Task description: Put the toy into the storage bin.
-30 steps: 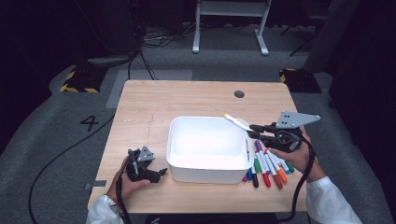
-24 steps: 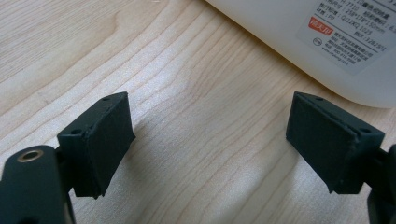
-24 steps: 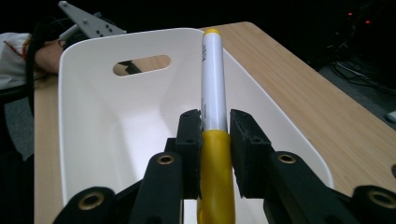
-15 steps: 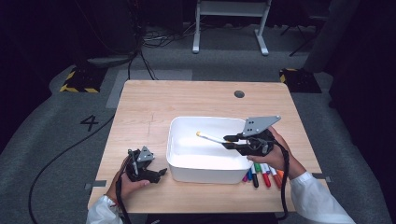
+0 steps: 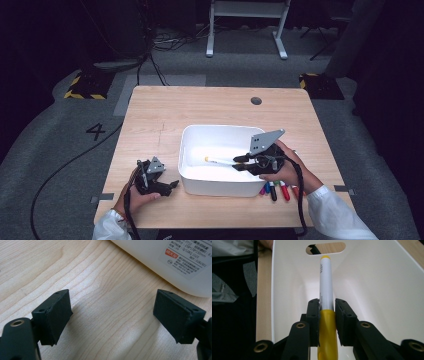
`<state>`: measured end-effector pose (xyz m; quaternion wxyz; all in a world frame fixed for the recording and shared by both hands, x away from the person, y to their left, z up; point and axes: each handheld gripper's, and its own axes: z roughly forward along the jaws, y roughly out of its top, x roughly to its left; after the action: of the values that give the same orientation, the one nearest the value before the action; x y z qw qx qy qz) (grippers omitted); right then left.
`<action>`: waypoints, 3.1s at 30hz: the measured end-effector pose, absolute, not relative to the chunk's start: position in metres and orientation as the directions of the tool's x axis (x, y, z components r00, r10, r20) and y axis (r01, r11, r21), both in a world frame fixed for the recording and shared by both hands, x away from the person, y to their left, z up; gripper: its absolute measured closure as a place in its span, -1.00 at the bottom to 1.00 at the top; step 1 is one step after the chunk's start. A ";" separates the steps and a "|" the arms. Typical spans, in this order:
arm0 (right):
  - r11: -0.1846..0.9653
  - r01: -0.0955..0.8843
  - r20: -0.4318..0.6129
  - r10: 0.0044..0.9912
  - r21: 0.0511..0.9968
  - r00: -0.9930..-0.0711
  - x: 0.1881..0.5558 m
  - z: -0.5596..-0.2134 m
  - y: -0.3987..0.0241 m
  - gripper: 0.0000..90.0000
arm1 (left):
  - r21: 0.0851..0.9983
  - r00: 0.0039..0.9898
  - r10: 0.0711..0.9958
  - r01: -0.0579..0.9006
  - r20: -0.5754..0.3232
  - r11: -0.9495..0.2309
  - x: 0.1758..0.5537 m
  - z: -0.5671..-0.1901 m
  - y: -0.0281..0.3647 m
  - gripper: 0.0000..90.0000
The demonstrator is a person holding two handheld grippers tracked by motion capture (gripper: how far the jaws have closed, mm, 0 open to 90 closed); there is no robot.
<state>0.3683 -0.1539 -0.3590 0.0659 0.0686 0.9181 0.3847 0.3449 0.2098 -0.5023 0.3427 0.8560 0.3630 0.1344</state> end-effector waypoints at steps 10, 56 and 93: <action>0.735 0.065 -0.030 0.115 0.675 -0.993 0.367 -0.367 -0.148 0.66 | 0.684 0.700 0.714 0.530 -0.019 -0.502 0.345 -0.502 0.210 -0.66; 0.542 0.285 -0.153 0.625 0.791 -0.765 0.354 -0.357 -0.304 0.17 | 0.684 0.701 0.712 0.530 -0.022 -0.501 0.345 -0.502 0.210 -0.66; 0.436 0.594 -0.019 0.816 0.676 -0.577 0.365 -0.479 -0.390 0.23 | 0.684 0.701 0.713 0.530 -0.022 -0.501 0.344 -0.502 0.210 -0.66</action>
<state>0.3651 -0.3905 -0.4794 0.1747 0.4251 0.8293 0.3179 0.3445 0.2095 -0.5025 0.3432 0.8560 0.3631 0.1329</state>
